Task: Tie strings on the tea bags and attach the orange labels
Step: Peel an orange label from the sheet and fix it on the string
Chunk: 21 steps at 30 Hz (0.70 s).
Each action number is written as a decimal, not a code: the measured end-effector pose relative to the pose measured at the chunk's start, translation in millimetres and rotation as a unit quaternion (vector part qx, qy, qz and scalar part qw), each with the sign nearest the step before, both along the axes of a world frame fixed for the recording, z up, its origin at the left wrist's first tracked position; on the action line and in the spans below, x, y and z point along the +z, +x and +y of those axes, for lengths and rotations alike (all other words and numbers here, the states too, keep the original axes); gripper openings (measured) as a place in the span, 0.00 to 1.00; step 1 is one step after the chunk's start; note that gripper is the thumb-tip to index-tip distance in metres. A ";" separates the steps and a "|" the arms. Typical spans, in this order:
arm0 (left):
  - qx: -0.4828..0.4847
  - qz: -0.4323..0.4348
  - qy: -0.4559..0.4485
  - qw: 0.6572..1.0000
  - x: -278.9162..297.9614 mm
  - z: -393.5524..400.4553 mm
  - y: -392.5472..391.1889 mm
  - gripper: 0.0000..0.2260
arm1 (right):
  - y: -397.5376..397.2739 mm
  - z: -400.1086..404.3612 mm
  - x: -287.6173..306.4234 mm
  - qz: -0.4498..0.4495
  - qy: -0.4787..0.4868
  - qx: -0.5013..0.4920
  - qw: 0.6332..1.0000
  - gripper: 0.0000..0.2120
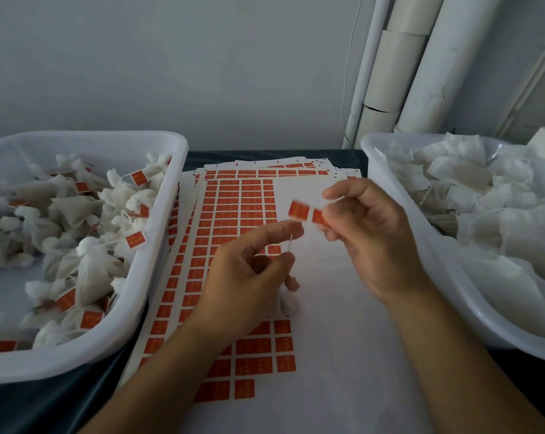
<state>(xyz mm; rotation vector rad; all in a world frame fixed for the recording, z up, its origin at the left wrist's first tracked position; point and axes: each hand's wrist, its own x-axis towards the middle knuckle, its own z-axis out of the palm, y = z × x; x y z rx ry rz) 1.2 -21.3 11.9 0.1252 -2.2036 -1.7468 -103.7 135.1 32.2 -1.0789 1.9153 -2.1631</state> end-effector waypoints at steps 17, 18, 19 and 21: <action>0.019 0.009 0.063 0.998 2.2 -1.3 1.4 0.18 | 10.7 -17.8 -12.8 0.108 0.082 -0.042 0.990 0.07; 0.019 0.008 0.064 0.998 2.2 -1.3 1.3 0.18 | 10.7 -18.2 -12.7 0.109 0.083 -0.044 0.990 0.07; 0.018 0.008 0.064 0.998 2.1 -1.4 1.2 0.18 | 10.5 -18.8 -13.0 0.109 0.086 -0.050 0.989 0.07; 0.018 0.010 0.065 0.998 1.8 -1.6 1.2 0.18 | 9.7 -20.4 -14.6 0.106 0.096 -0.065 0.988 0.06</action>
